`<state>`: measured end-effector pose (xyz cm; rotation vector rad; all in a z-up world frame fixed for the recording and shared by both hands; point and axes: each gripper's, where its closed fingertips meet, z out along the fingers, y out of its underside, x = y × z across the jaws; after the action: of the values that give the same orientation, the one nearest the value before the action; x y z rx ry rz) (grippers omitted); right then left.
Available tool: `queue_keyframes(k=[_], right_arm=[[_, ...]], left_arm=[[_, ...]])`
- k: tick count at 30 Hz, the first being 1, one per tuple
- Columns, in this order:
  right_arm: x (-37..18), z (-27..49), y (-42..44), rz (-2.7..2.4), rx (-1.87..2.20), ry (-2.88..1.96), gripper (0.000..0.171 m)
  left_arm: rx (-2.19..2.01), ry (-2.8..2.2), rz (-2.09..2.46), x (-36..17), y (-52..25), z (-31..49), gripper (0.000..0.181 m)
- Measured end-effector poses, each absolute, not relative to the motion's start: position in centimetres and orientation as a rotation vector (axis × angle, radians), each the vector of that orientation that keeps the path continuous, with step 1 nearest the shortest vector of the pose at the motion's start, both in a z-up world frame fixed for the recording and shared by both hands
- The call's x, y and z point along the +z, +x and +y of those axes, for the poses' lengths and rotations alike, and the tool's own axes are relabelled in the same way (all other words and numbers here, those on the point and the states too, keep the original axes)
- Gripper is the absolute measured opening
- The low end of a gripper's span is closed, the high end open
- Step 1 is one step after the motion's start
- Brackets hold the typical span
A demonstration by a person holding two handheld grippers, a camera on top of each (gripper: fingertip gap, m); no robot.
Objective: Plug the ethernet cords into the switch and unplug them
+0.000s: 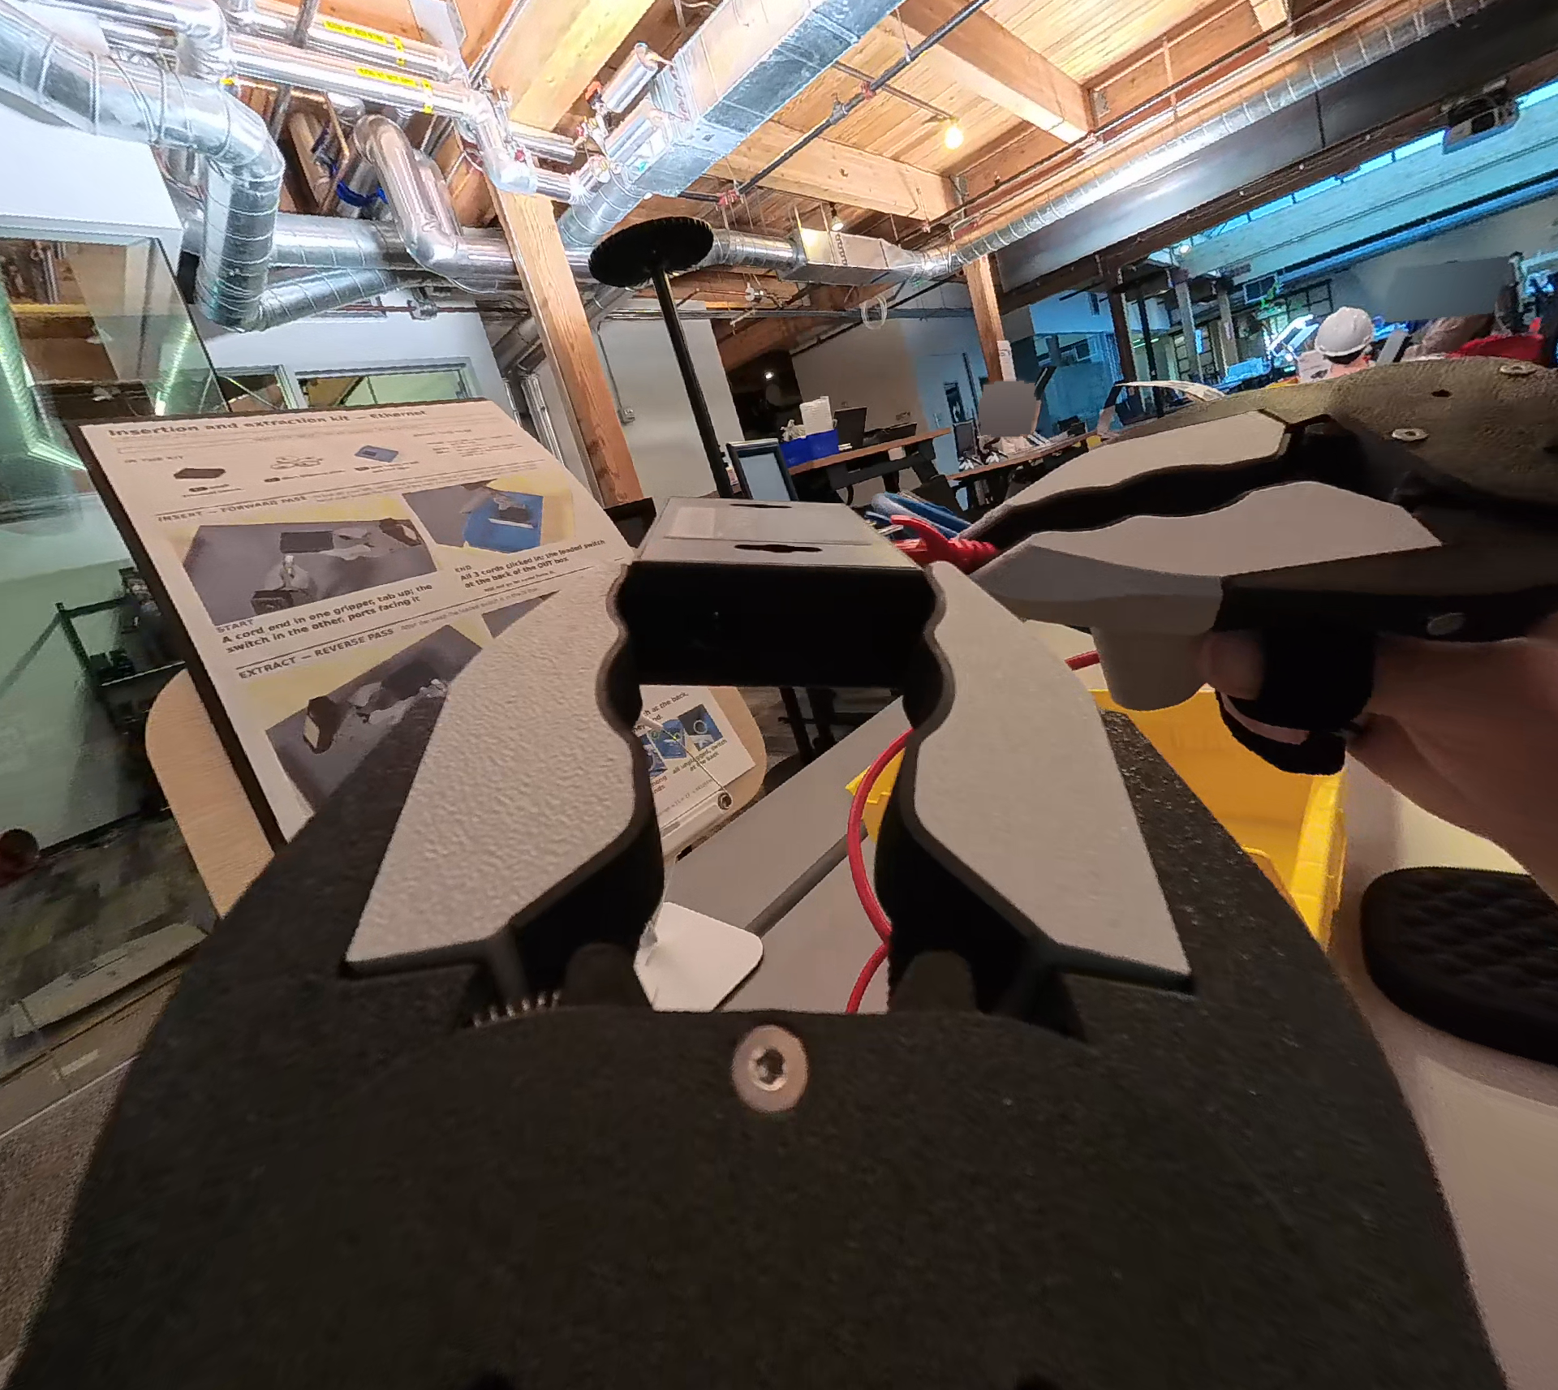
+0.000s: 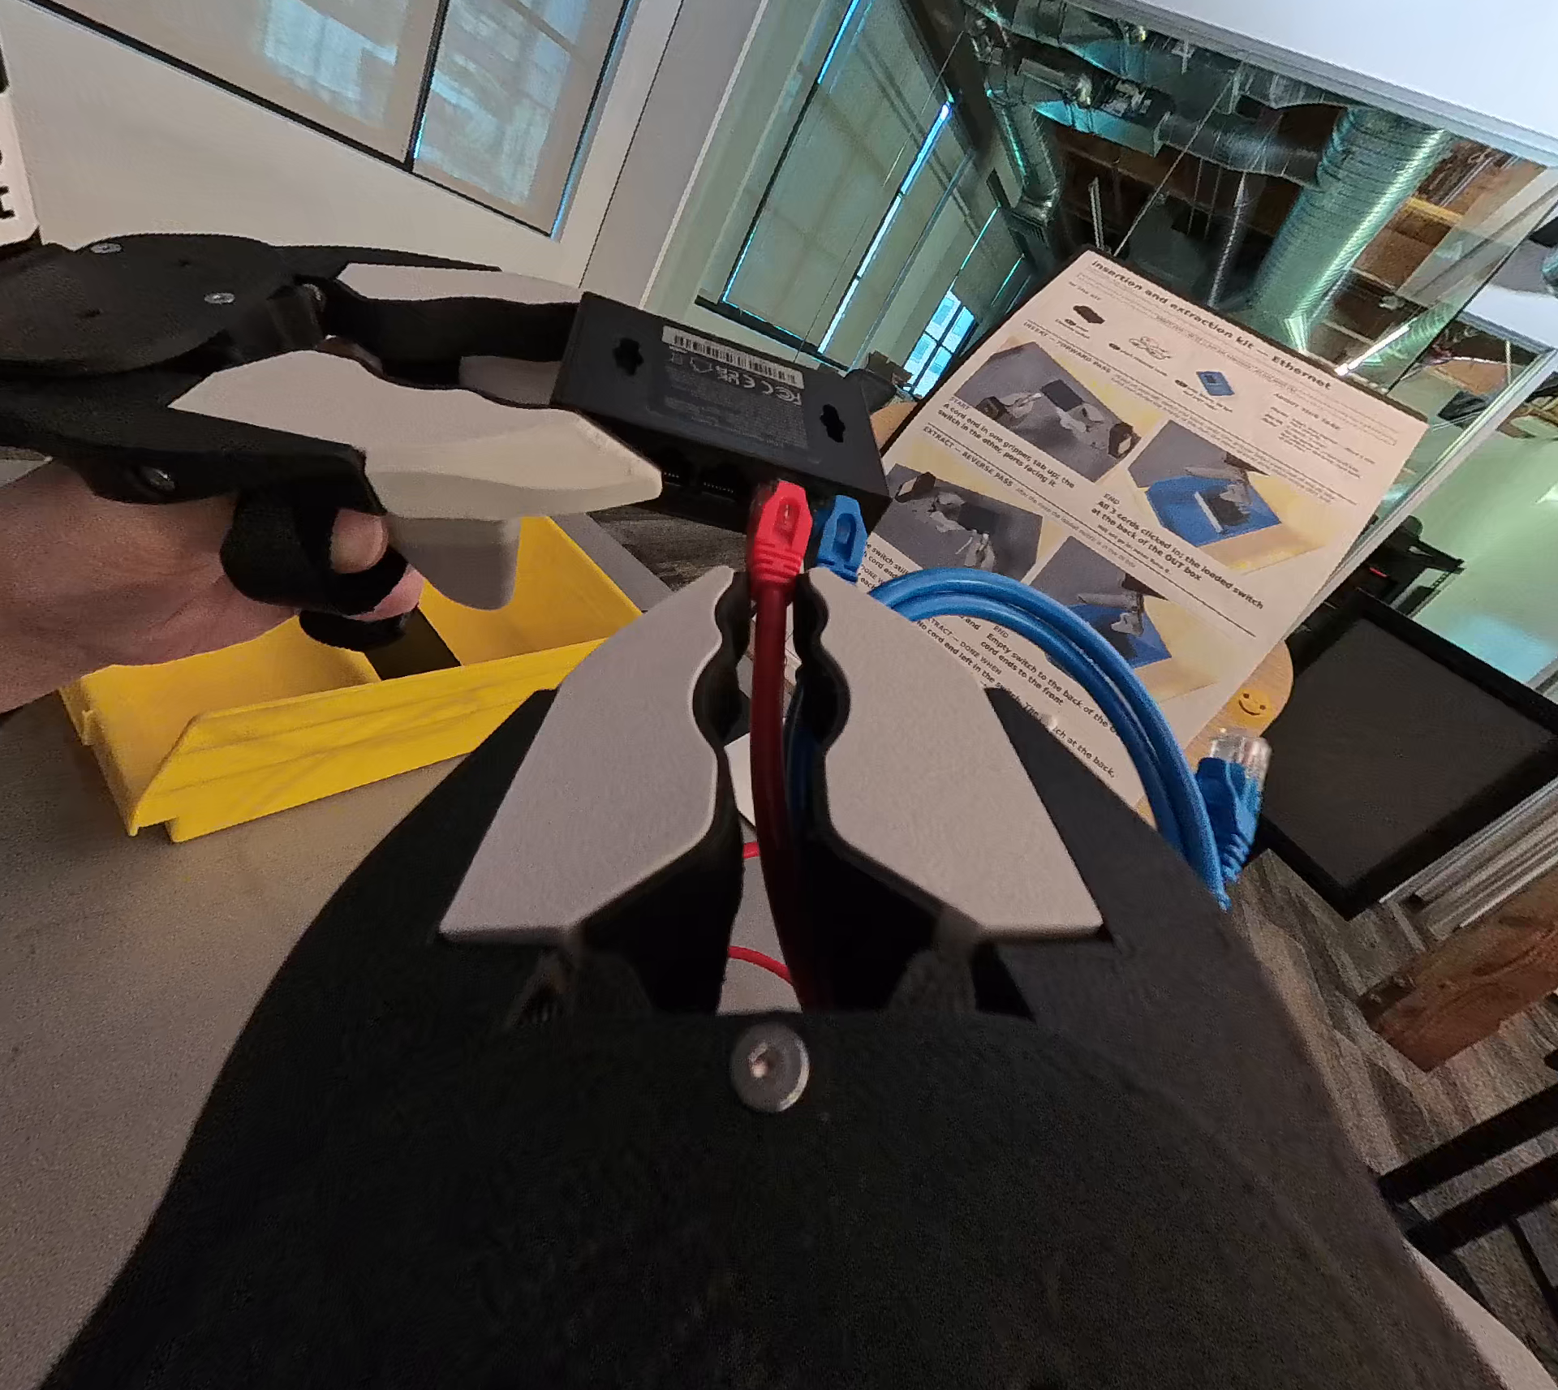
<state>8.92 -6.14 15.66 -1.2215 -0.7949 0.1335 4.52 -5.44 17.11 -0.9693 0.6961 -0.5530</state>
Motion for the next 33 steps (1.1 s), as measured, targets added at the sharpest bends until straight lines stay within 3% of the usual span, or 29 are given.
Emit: queue_keyframes(k=[26,33], right_arm=[[15.8,-6.0,9.2,-0.817,0.108,-1.195,0.010],[15.7,-5.5,8.5,-0.817,0.196,-1.154,0.011]], left_arm=[[-0.534,-0.900,0.759,17.5,5.0,-7.2,0.062],[-0.357,-0.962,0.775,18.4,4.6,-7.6,0.062]])
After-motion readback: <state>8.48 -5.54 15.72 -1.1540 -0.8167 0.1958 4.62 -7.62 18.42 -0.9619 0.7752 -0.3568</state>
